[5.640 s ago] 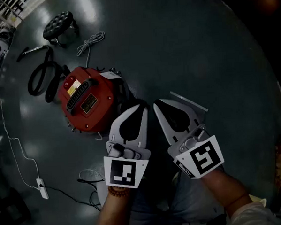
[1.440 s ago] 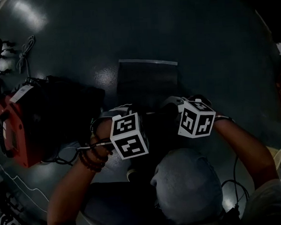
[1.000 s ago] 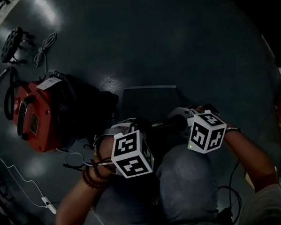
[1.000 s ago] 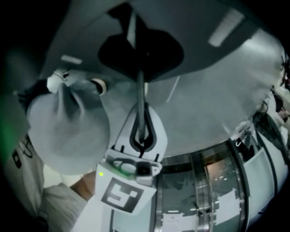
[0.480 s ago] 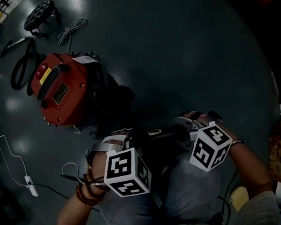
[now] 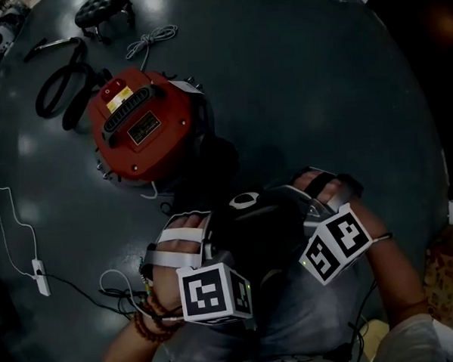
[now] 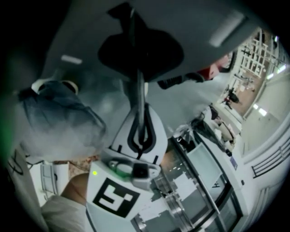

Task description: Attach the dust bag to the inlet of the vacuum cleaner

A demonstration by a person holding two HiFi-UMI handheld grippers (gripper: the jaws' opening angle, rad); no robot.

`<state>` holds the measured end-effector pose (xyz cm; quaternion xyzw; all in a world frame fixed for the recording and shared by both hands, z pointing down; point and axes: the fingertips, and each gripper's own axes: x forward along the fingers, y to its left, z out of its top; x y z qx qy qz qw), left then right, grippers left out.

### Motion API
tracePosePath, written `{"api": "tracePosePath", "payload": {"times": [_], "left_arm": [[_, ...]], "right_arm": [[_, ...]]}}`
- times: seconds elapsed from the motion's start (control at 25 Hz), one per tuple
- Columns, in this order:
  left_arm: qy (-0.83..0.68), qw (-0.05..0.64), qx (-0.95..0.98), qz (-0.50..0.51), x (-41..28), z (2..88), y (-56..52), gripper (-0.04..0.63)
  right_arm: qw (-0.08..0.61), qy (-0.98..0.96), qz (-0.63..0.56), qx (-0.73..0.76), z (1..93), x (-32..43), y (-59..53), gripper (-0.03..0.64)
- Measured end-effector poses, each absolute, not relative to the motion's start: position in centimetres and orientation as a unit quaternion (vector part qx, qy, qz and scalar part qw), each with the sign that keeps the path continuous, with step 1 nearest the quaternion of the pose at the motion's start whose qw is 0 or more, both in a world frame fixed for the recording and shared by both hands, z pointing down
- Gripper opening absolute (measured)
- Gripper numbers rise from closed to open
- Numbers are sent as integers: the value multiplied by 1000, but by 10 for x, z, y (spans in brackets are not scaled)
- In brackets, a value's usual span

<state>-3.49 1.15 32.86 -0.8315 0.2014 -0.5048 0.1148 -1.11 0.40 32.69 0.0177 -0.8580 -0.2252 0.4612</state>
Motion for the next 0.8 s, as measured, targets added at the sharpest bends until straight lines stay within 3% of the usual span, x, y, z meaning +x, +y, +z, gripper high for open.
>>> {"api": "tracePosePath", "payload": {"times": [0.8], "left_arm": [[270,52,-811,-516,-51,348,-38,31]], "right_arm": [[461,-864,-199,-32,357,-31,-52,34]]}}
